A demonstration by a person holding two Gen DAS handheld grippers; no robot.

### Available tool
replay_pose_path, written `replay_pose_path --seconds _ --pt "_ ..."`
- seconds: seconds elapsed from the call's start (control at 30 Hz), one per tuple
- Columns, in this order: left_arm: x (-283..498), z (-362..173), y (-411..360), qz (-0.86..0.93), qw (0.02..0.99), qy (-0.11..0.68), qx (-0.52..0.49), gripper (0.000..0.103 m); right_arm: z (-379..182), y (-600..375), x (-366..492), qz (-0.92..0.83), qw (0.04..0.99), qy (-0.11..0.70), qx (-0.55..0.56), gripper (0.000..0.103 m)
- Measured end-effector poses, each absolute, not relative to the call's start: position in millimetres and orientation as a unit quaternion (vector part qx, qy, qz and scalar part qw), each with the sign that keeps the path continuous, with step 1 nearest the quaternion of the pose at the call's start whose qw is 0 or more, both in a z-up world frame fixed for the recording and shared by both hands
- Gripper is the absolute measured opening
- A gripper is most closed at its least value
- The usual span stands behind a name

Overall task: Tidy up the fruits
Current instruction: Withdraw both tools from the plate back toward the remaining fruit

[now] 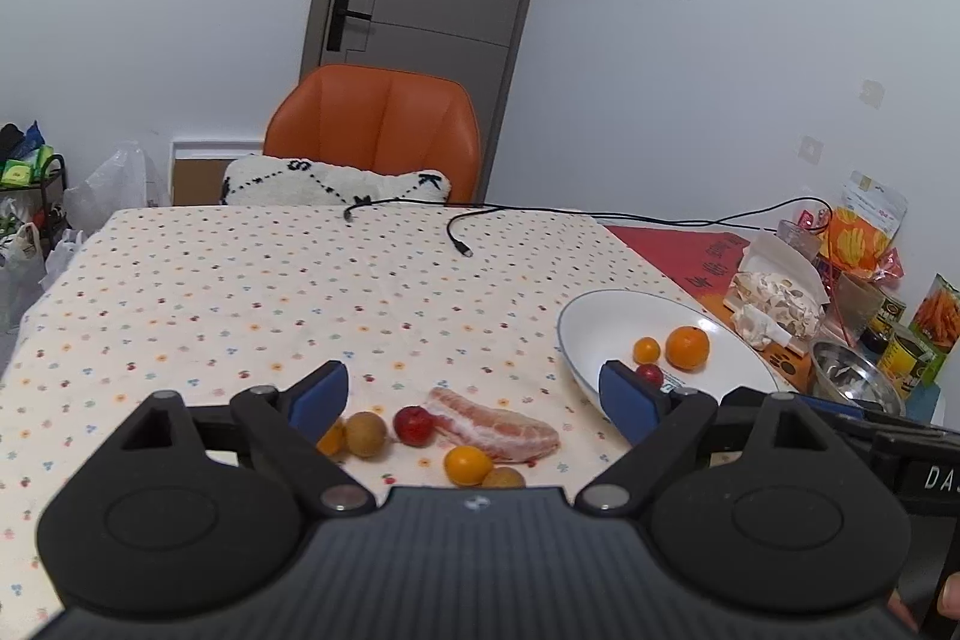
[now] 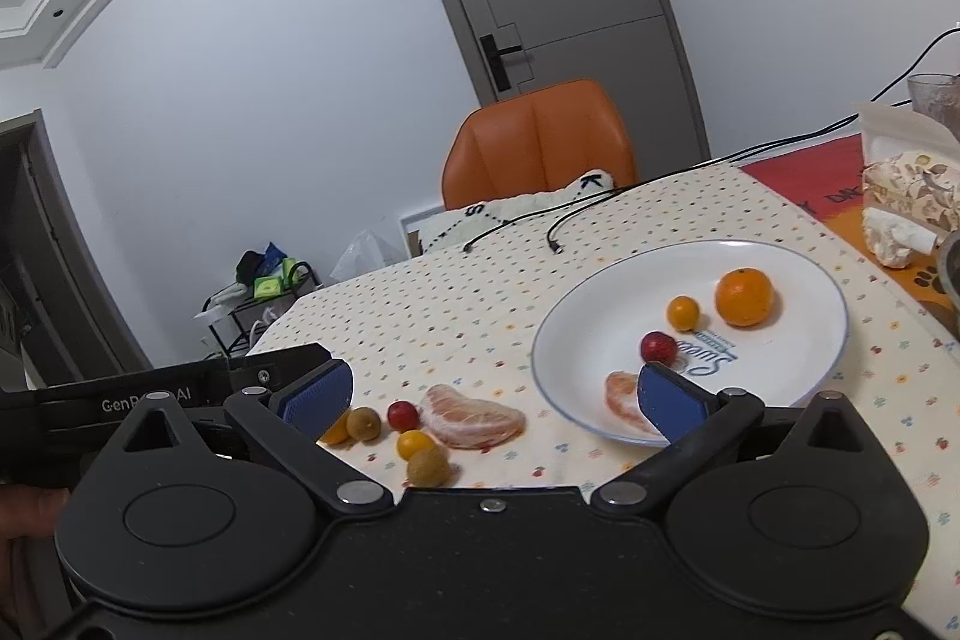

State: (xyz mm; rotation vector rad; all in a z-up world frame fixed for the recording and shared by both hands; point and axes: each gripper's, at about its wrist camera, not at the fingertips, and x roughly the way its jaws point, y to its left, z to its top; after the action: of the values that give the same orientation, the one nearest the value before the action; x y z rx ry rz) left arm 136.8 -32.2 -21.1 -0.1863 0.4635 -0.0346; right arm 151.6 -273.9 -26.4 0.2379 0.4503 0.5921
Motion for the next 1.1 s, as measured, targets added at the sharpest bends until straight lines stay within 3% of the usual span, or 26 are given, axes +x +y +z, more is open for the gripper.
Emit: replay_pose_path --seconds 1.1 --pt "127.1 -47.2 36.7 0.051 0.958 0.251 -0.128 0.092 -42.2 -210.5 158.3 0.349 0.898 0.258 0.074 0.102"
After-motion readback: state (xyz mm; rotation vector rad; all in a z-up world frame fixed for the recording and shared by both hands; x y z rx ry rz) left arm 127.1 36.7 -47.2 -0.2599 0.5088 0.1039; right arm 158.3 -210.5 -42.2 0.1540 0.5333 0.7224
